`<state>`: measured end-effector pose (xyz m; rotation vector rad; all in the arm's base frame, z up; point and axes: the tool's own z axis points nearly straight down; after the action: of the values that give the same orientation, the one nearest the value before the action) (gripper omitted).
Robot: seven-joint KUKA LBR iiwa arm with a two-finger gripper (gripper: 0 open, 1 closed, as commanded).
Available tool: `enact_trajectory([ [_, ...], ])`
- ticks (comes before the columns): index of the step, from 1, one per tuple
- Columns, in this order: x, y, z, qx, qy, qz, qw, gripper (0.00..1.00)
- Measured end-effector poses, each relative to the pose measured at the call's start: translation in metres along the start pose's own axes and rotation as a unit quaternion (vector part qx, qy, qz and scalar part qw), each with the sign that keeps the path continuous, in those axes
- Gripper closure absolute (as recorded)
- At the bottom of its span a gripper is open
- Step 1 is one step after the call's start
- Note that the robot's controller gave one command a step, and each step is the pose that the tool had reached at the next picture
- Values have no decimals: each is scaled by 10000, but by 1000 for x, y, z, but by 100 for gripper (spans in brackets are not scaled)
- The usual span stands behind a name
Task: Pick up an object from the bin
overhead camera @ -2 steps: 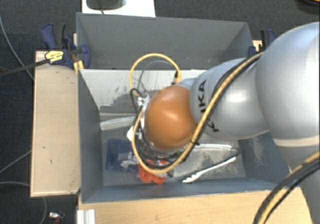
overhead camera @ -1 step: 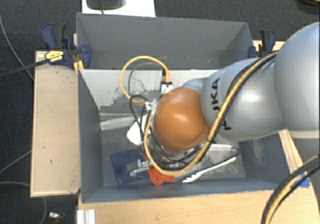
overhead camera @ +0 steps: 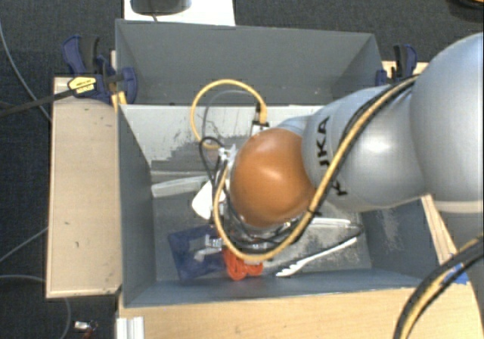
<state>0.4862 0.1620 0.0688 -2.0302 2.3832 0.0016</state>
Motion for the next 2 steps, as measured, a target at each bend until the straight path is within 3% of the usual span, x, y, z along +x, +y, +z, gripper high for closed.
enact_trajectory([
  [1,9,8,-2,-6,6,-2639,9645,100],
  [2,9,8,-2,-5,5,-2637,9646,100],
])
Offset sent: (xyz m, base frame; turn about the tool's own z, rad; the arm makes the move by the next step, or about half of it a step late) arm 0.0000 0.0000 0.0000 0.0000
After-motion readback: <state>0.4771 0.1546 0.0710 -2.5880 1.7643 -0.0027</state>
